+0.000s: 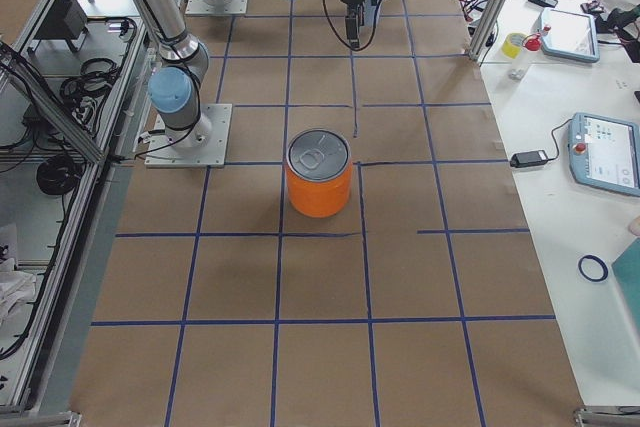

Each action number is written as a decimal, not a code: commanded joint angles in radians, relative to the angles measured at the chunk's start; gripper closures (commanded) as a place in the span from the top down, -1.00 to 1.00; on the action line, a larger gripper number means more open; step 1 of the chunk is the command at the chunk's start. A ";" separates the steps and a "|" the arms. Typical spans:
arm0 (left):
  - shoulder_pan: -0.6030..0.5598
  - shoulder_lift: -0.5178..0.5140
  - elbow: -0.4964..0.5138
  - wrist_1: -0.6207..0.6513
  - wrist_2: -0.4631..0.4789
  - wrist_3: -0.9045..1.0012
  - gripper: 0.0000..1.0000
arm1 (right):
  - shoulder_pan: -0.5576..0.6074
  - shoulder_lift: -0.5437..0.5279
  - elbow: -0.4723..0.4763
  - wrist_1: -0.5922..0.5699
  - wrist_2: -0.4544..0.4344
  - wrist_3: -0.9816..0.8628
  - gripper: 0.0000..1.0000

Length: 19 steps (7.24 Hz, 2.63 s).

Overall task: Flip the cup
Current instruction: 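Rotate the white cup upright with the left gripper and set it down, then open the left gripper and lift it away from the upright cup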

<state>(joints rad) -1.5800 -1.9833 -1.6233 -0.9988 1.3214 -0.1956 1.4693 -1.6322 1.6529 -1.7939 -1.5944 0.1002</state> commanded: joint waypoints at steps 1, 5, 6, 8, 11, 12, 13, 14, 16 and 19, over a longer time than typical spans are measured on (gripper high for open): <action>0.011 0.003 0.072 -0.041 0.208 0.163 -1.00 | 0.050 -0.028 0.001 0.002 0.005 0.000 1.00; 0.060 -0.081 0.102 0.000 0.335 0.336 -1.00 | 0.144 -0.018 0.001 0.001 -0.009 0.000 1.00; 0.060 -0.094 0.092 0.000 0.338 0.337 -1.00 | 0.144 -0.020 0.002 0.001 -0.010 0.000 1.00; 0.060 -0.124 0.094 0.000 0.331 0.337 -1.00 | 0.144 -0.020 0.005 0.002 -0.013 0.000 1.00; 0.058 -0.083 0.112 -0.097 0.295 0.331 1.00 | 0.144 -0.015 0.008 0.004 -0.015 0.000 1.00; 0.058 -0.042 0.131 -0.198 0.297 0.329 1.00 | 0.144 -0.017 0.014 0.004 -0.015 0.000 1.00; 0.057 0.016 0.161 -0.312 0.302 0.329 1.00 | 0.144 -0.021 0.015 0.002 -0.013 0.001 1.00; 0.057 0.088 0.171 -0.386 0.308 0.320 1.00 | 0.144 -0.018 0.015 0.002 -0.013 0.001 1.00; 0.058 0.240 0.168 -0.567 0.317 0.311 1.00 | 0.144 -0.012 0.028 0.004 -0.015 0.001 1.00; 0.066 0.340 0.129 -0.592 0.299 0.286 1.00 | 0.132 -0.008 0.030 -0.004 0.002 0.001 1.00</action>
<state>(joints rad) -1.5178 -1.6818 -1.4757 -1.5852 1.6266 0.0982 1.6089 -1.6421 1.6839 -1.8001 -1.6022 0.1013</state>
